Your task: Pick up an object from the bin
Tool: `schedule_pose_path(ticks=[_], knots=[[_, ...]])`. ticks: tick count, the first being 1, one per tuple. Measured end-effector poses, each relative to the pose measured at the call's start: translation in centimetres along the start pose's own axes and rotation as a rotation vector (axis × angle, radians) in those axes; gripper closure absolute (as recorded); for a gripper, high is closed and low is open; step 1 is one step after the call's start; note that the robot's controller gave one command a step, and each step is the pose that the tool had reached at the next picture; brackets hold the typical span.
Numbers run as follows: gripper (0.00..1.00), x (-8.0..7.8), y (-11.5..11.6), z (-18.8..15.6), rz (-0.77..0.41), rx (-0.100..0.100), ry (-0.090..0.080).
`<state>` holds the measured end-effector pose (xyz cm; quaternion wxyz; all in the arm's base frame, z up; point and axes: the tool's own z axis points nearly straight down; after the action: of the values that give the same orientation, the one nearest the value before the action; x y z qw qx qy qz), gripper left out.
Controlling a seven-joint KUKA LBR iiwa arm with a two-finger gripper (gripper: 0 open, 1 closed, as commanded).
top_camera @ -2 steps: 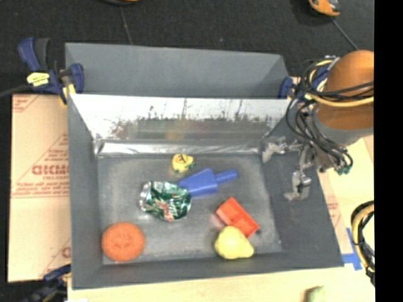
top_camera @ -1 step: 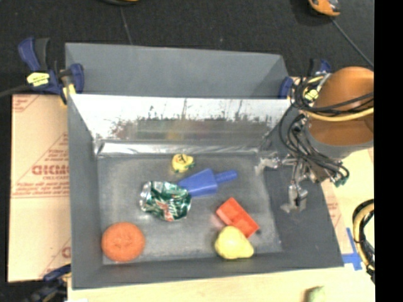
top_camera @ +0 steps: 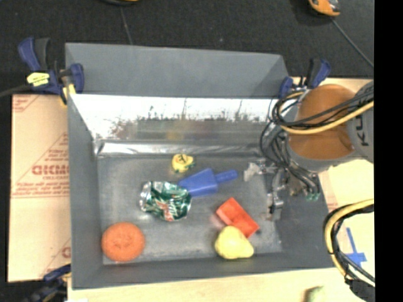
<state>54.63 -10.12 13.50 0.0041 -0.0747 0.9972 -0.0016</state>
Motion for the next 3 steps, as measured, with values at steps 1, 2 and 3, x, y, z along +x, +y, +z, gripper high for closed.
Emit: schedule_pose_path(ticks=[1,2,3], knots=[[0.0,-0.1,2.9,2.4,-0.246,0.001,0.001],[0.0,1.0,5.0,4.0,-0.375,-0.001,0.001],[0.0,1.3,5.6,4.7,-0.124,0.0,0.001]])
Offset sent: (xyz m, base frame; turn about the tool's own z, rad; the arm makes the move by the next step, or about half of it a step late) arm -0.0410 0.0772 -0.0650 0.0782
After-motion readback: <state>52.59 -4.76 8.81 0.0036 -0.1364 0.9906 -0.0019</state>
